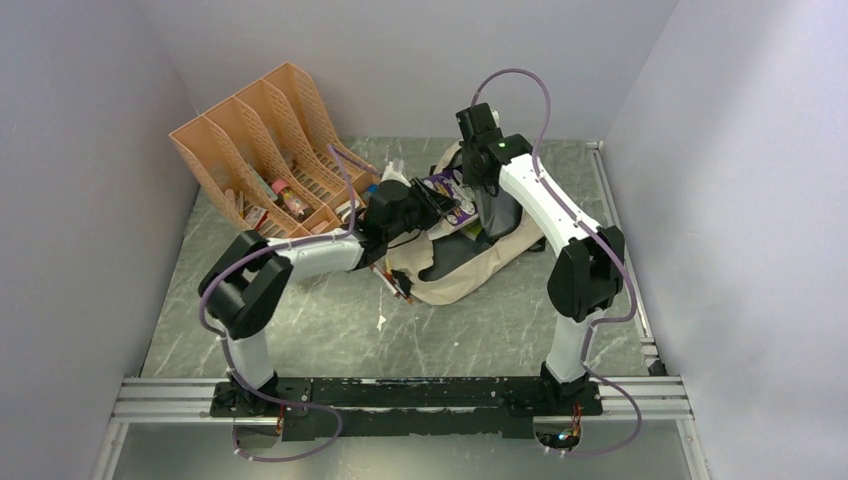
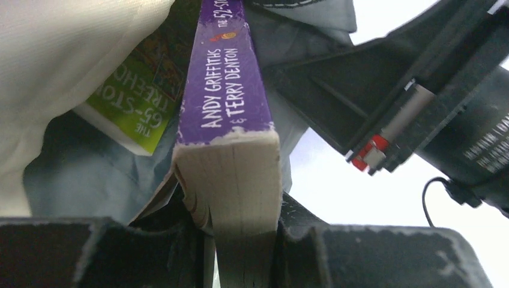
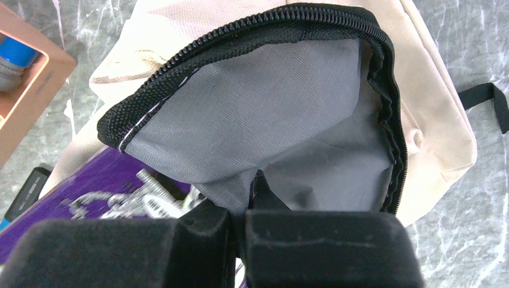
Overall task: Pack the student bag
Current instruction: Place the book in the student bag.
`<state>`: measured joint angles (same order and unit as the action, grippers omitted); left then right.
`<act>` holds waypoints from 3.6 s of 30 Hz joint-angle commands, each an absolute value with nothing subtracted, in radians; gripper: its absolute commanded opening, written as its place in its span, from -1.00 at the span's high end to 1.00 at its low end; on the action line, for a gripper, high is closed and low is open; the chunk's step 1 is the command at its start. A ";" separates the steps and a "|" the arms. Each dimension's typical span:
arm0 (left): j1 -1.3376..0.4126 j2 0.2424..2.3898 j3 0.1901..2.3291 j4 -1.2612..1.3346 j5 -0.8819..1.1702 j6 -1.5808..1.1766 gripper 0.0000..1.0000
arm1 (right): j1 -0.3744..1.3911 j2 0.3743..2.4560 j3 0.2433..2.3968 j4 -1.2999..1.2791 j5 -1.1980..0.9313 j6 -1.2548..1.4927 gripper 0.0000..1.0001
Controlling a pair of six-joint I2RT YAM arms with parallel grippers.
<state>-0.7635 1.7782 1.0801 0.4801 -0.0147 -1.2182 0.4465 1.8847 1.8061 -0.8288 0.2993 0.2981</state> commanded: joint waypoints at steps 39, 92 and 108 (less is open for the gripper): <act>-0.802 2.391 1.536 1.009 -0.214 -1.311 0.90 | 0.453 1.674 1.597 -0.649 0.221 0.367 1.00; -0.739 1.720 0.803 0.848 -0.070 -1.245 -0.94 | 0.436 1.720 1.594 -0.625 0.297 0.329 1.00; -0.730 1.425 0.769 0.399 -0.157 -0.808 -0.93 | 0.440 1.716 1.555 -0.607 0.255 0.276 1.00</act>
<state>-0.7319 1.4502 0.7876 0.4984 -0.1352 -0.9318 0.4484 1.7325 1.5669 -0.6533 0.2417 0.3019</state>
